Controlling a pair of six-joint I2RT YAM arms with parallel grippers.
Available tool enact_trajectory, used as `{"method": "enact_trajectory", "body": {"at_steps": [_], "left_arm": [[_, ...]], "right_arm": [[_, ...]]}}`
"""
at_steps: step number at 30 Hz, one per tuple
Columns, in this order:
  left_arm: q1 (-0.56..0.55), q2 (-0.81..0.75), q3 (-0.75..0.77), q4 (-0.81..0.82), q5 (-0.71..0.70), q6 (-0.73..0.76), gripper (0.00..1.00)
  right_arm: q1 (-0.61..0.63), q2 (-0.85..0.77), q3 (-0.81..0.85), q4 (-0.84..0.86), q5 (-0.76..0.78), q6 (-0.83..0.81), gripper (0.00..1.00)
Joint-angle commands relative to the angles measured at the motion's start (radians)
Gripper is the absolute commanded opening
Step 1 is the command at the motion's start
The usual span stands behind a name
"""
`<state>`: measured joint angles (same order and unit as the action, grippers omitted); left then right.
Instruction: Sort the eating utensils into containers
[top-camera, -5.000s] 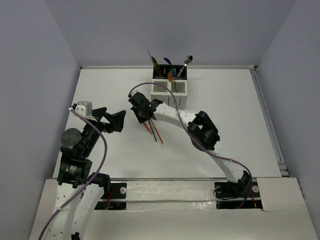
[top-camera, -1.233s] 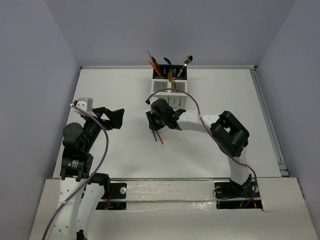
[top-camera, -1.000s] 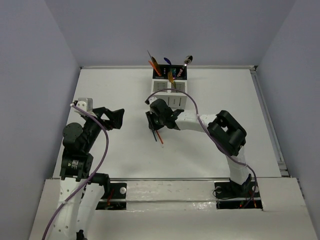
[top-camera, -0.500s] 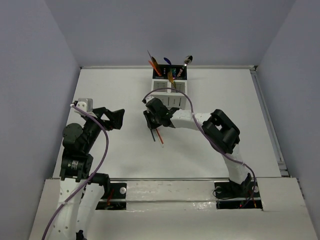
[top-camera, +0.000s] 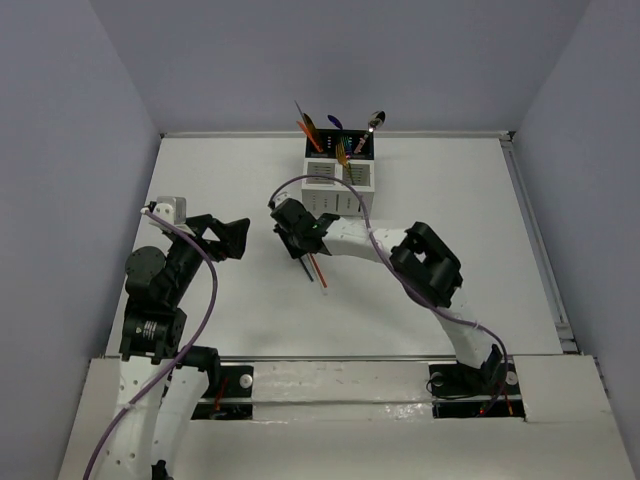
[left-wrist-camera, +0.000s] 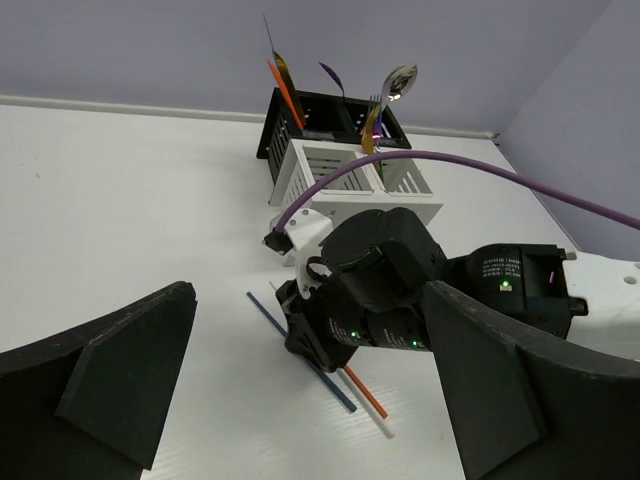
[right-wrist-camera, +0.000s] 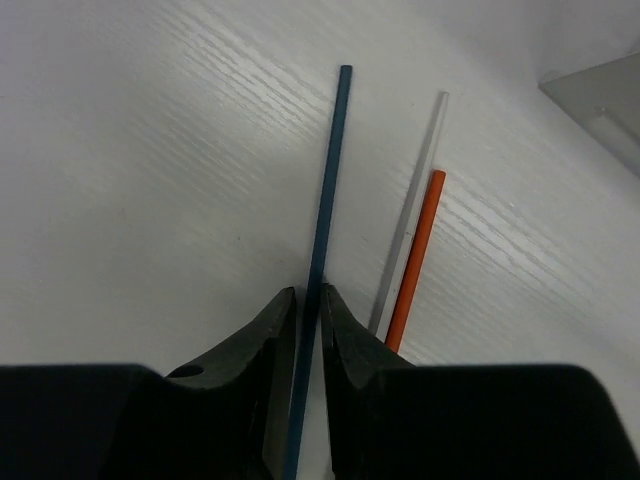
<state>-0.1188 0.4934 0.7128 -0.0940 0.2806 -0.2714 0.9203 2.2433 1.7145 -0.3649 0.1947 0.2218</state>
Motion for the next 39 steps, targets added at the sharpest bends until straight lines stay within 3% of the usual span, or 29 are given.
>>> {"method": "enact_trajectory", "body": {"at_steps": [1, 7, 12, 17, 25, 30, 39], "left_arm": [[-0.007, -0.013, 0.004, 0.045, 0.006, -0.003, 0.99], [-0.016, -0.021, 0.005, 0.045, 0.002, 0.0, 0.99], [-0.016, -0.027, 0.008, 0.037, -0.012, 0.0, 0.99], [-0.016, -0.029, 0.008, 0.036, -0.014, 0.001, 0.99], [-0.025, -0.018, 0.007, 0.037, -0.008, 0.0, 0.99], [-0.047, -0.01, 0.007, 0.039, -0.004, -0.002, 0.99], [-0.065, -0.006, 0.008, 0.033, -0.015, 0.005, 0.99]], "right_arm": [[0.038, 0.058, 0.04, -0.08, 0.086, -0.027, 0.19], [0.061, 0.079, 0.062, -0.094, 0.143, -0.038, 0.0], [0.061, 0.041, 0.054, -0.01, 0.089, -0.016, 0.0], [0.052, -0.101, 0.06, 0.174, -0.009, 0.002, 0.0], [-0.099, -0.269, 0.026, 0.475, -0.009, -0.045, 0.0], [-0.24, -0.24, 0.04, 0.691, -0.096, -0.105, 0.0], [-0.363, -0.027, 0.287, 0.693, -0.22, -0.16, 0.0]]}}
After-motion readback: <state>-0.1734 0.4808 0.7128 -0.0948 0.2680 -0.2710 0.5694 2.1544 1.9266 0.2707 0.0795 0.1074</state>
